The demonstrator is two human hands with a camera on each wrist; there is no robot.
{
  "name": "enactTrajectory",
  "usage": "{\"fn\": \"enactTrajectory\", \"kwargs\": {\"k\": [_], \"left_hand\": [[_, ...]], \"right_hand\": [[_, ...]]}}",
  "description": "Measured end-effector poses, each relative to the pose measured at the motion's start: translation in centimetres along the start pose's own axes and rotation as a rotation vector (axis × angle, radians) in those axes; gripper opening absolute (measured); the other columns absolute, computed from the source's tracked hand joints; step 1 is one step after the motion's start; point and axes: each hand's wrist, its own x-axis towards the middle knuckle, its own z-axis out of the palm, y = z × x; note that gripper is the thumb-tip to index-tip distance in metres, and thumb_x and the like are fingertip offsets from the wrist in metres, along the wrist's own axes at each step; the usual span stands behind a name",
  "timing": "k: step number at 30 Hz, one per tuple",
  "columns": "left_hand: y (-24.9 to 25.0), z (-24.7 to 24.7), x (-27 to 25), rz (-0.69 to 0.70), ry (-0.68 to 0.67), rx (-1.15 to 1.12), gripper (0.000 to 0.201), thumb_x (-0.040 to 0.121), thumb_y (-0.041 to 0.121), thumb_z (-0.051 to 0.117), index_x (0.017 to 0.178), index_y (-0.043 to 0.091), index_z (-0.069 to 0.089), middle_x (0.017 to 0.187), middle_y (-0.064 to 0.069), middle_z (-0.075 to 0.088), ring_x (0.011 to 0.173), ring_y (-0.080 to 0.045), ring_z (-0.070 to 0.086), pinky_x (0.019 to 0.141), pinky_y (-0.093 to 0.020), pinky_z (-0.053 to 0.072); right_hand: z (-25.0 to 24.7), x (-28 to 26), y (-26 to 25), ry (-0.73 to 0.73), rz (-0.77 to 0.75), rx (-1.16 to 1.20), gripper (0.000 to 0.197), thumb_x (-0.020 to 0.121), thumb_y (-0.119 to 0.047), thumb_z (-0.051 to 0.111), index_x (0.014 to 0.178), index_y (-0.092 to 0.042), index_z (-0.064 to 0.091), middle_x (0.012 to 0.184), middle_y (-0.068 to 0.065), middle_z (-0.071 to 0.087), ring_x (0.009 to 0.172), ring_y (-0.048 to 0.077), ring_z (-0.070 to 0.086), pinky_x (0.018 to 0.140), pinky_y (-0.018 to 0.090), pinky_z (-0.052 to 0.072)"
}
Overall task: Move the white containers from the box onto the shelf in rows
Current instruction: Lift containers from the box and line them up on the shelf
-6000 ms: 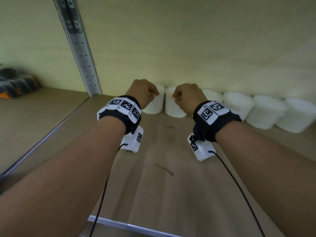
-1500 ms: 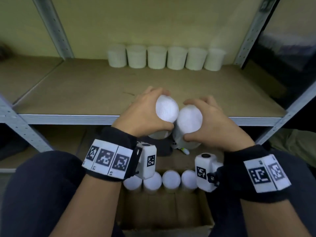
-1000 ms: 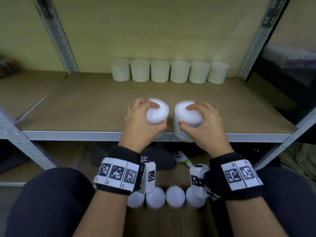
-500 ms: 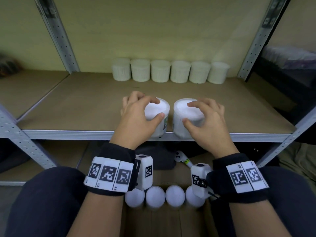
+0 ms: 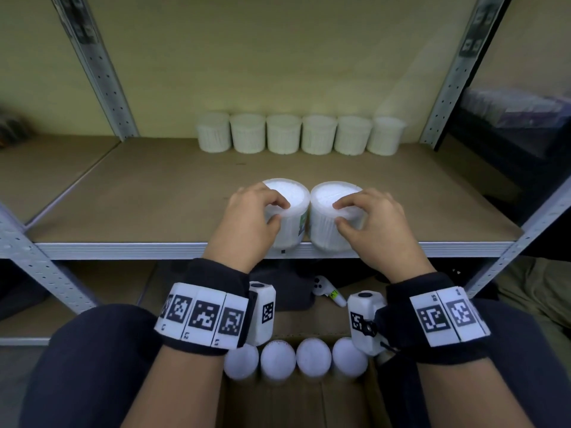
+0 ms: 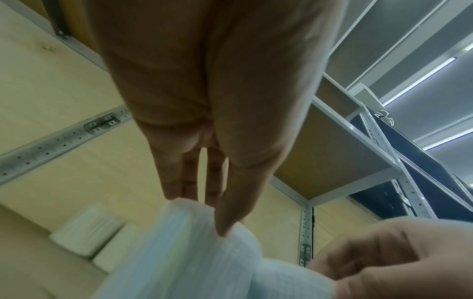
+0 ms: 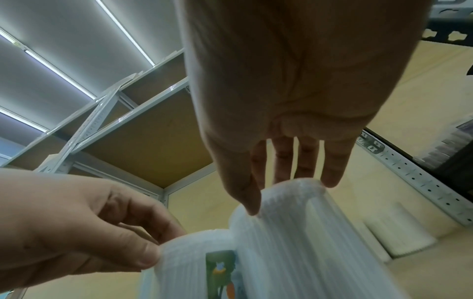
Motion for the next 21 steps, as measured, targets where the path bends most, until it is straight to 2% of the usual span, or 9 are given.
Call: {"fn": "enactTrajectory", "kwargs": {"k": [4,7,9,12,14,17,19,21], "left_hand": [[0.9,1.0,1.1,0.016,-0.015,-0.005,0.023,0.087,0.008,0.06,0.103,0.02,0.071,0.11,0.004,0.063,0.113,-0.017,0.053,0.096,-0.022,0.039],[1.8,1.8,2.2,0.024,-0.042,-0.004,0.023,0.088,0.008,0.059,0.104,0.019,0.071,0.113,0.002,0.062,0.115,-0.015,0.051,0.089,-0.012,0.03],[2.3,2.2,3.1,0.021,-0.072,0.0,0.023,0.089,0.009,0.059,0.105,0.019,0.071,0.116,0.002,0.061,0.116,-0.013,0.051,0.086,-0.01,0.028],[2.9,3.0,4.6,0.028,-0.117,-0.002,0.023,0.089,0.01,0.059,0.105,0.021,0.072,0.119,0.0,0.06,0.114,-0.015,0.055,0.088,-0.014,0.034],[3.3,3.6,5.6,0.045,-0.141,0.003,0.024,0.09,0.01,0.058,0.106,0.02,0.072,0.12,-0.001,0.061,0.113,-0.016,0.056,0.087,-0.014,0.035],[4.1,4.8,7.3,0.068,-0.175,0.015,0.027,0.091,0.007,0.055,0.109,0.018,0.071,0.123,-0.002,0.06,0.114,-0.017,0.056,0.087,-0.014,0.034],[4.7,5.8,8.4,0.076,-0.186,-0.001,0.027,0.09,0.006,0.055,0.108,0.018,0.071,0.123,-0.004,0.061,0.115,-0.017,0.056,0.091,-0.017,0.037],[5.2,6.9,9.6,0.075,-0.199,-0.014,0.027,0.09,0.006,0.055,0.108,0.018,0.071,0.124,-0.004,0.06,0.115,-0.017,0.056,0.095,-0.02,0.04]], "right_hand": [[-0.9,0.6,0.8,-0.004,0.064,-0.007,0.02,0.086,-0.019,0.065,0.105,-0.02,0.071,0.116,-0.003,0.064,0.119,0.017,0.049,0.079,0.007,0.018],[-1.6,1.1,1.6,-0.008,0.137,0.002,0.02,0.086,-0.019,0.065,0.105,-0.019,0.072,0.117,0.001,0.065,0.122,0.017,0.048,0.085,0.012,0.026],[-2.0,1.6,2.1,-0.022,0.159,-0.011,0.02,0.086,-0.019,0.066,0.105,-0.018,0.072,0.118,0.003,0.065,0.125,0.018,0.046,0.089,0.016,0.03],[-2.5,2.5,3.0,-0.039,0.175,-0.021,0.019,0.087,-0.018,0.066,0.105,-0.016,0.071,0.119,0.005,0.064,0.126,0.019,0.045,0.092,0.019,0.032],[-2.8,3.2,3.6,-0.062,0.192,-0.049,0.02,0.088,-0.018,0.064,0.107,-0.016,0.07,0.121,0.006,0.061,0.124,0.018,0.045,0.09,0.019,0.032],[-3.3,4.3,4.8,-0.071,0.217,-0.101,0.02,0.088,-0.018,0.063,0.108,-0.017,0.069,0.122,0.008,0.06,0.117,0.022,0.053,0.091,0.026,0.04],[-3.8,5.2,5.8,-0.072,0.228,-0.12,0.02,0.088,-0.017,0.064,0.107,-0.016,0.069,0.12,0.007,0.063,0.11,0.024,0.058,0.088,0.028,0.045],[-4.4,6.3,6.7,-0.088,0.246,-0.134,0.02,0.088,-0.017,0.064,0.107,-0.015,0.069,0.119,0.007,0.064,0.108,0.024,0.061,0.091,0.032,0.049]]}}
